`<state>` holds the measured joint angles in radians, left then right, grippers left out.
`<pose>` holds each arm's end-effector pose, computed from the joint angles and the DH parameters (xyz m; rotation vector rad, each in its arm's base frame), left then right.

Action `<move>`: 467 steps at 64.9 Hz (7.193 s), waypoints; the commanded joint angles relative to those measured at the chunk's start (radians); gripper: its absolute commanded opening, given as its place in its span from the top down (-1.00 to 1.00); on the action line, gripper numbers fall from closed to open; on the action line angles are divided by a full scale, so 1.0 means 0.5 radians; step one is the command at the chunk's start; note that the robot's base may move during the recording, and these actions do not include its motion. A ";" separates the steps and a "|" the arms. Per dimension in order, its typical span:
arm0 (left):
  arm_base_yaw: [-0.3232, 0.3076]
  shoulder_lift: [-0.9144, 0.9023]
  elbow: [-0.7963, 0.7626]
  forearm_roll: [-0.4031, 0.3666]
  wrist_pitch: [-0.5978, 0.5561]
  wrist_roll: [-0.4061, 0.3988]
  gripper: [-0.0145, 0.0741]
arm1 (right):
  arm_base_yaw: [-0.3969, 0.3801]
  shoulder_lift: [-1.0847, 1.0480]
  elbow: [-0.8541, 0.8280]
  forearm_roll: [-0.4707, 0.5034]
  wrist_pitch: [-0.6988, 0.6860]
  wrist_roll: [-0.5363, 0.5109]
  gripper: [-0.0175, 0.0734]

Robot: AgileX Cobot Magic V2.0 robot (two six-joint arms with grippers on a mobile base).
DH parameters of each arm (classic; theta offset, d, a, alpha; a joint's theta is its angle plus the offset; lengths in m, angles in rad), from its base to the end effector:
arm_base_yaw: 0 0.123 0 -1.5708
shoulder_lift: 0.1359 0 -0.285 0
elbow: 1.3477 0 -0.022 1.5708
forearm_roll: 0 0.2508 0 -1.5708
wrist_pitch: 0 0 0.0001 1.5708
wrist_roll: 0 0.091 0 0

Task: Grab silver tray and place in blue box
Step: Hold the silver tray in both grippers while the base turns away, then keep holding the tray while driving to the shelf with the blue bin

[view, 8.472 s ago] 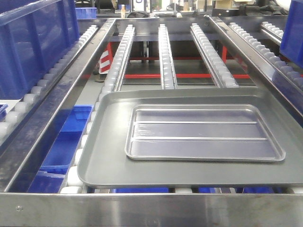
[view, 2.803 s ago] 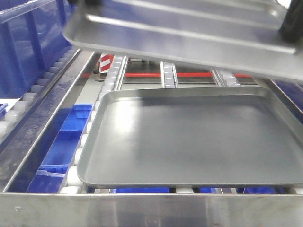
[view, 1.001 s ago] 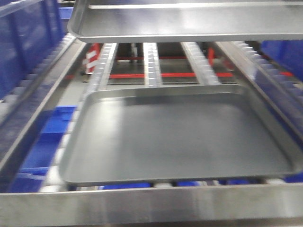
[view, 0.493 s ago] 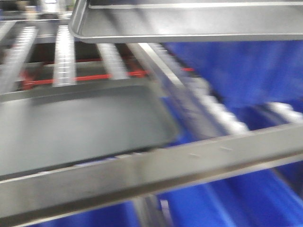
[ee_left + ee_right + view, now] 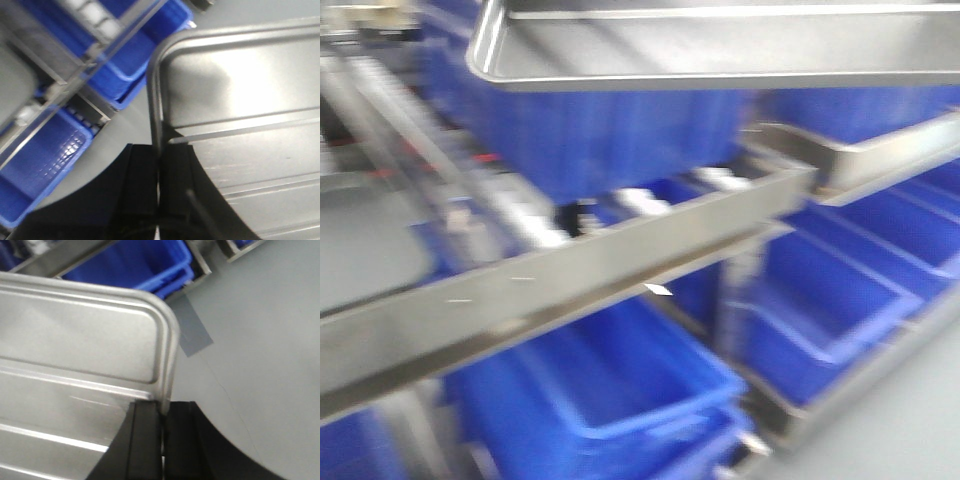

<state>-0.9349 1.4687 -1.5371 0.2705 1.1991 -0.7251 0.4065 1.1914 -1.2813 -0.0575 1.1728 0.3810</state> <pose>0.1959 -0.2273 0.3928 0.3084 2.5556 -0.2693 0.2074 0.0840 0.3892 -0.0414 2.5792 0.2217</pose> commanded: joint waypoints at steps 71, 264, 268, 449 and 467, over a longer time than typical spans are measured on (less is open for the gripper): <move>-0.007 -0.058 -0.050 0.068 0.197 0.058 0.89 | -0.005 -0.053 -0.083 -0.120 -0.071 -0.030 0.49; -0.003 -0.056 -0.050 -0.055 0.197 0.058 0.89 | -0.005 -0.052 -0.083 -0.120 0.008 -0.030 0.49; -0.003 -0.056 -0.050 -0.055 0.197 0.058 0.89 | -0.005 -0.052 -0.083 -0.120 0.008 -0.030 0.49; -0.003 -0.040 -0.050 -0.066 0.197 0.058 0.89 | -0.005 -0.052 -0.083 -0.120 0.006 -0.030 0.49; -0.003 -0.040 -0.050 -0.066 0.197 0.058 0.89 | -0.005 -0.052 -0.083 -0.120 0.006 -0.030 0.49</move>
<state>-0.9349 1.4836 -1.5371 0.2126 1.2042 -0.7231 0.4065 1.1914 -1.2828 -0.0721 1.2270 0.3810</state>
